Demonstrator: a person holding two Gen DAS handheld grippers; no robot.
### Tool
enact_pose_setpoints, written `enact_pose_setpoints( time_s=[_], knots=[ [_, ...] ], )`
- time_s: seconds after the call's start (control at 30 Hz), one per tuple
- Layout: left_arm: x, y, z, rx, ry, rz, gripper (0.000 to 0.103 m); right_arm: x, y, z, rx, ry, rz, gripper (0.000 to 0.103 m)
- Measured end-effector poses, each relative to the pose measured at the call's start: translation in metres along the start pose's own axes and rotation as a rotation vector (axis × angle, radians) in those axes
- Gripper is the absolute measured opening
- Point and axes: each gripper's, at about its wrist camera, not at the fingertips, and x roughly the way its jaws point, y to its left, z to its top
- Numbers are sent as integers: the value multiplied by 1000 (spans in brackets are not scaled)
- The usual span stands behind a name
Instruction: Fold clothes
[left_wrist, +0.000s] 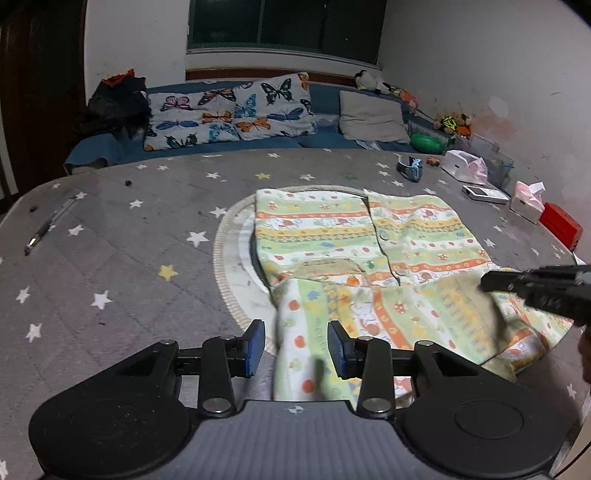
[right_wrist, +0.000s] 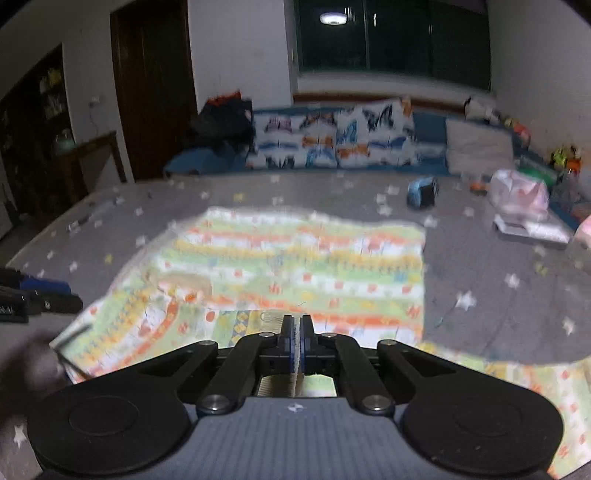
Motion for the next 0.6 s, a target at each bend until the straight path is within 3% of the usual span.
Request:
enact_pose_setpoints(
  time_s=[0.1, 0.2, 0.33, 0.4, 0.5, 0.6],
  knots=[
    [5, -2, 5, -13, -4, -15, 36, 1, 3, -4, -20, -9, -32, 7],
    [19, -6, 13, -20, -6, -53, 36, -2, 10, -6, -32, -14, 21, 7],
    [39, -10, 11, -6, 20, -43, 32, 6, 20, -15, -58, 28, 96, 7],
    [48, -10, 6, 4, 49, -32, 31, 11, 23, -21, -74, 52, 96, 8],
    [49, -14, -3, 62, 32, -7, 31, 8, 22, -25, -87, 53, 95, 8],
    [47, -16, -6, 78, 30, 9, 31, 1, 16, -28, -72, 46, 90, 22]
  ],
)
